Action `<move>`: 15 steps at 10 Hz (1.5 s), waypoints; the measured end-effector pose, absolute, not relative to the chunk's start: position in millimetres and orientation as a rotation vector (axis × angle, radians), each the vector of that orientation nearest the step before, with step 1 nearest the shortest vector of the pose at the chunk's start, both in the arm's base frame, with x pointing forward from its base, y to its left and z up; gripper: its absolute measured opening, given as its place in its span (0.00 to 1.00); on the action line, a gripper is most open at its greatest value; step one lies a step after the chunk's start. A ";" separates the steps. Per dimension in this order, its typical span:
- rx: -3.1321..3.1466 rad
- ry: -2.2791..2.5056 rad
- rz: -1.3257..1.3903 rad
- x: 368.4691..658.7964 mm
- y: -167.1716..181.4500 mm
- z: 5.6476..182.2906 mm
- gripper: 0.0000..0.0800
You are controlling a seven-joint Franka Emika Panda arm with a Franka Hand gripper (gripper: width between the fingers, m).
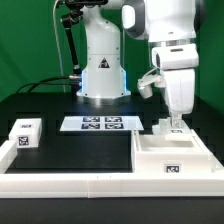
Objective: Assemble cabinet
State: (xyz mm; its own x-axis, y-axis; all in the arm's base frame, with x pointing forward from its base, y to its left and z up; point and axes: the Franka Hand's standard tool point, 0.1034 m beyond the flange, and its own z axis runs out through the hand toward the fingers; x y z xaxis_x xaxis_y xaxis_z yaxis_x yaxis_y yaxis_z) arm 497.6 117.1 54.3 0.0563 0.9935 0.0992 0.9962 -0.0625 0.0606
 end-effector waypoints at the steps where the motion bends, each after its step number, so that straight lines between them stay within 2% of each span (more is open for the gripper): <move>1: -2.250 -2.152 -0.178 497.4 116.6 54.2 0.09; 5: -2.259 -2.141 -0.179 497.5 117.1 54.2 0.09; 11: -2.248 -2.143 -0.165 540.8 114.9 56.5 0.09; 15: -2.236 -2.157 -0.172 543.4 114.5 56.7 0.09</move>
Offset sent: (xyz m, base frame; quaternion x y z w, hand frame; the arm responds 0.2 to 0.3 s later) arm 0.0000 0.0000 0.0000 0.0000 0.0000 0.0000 1.0000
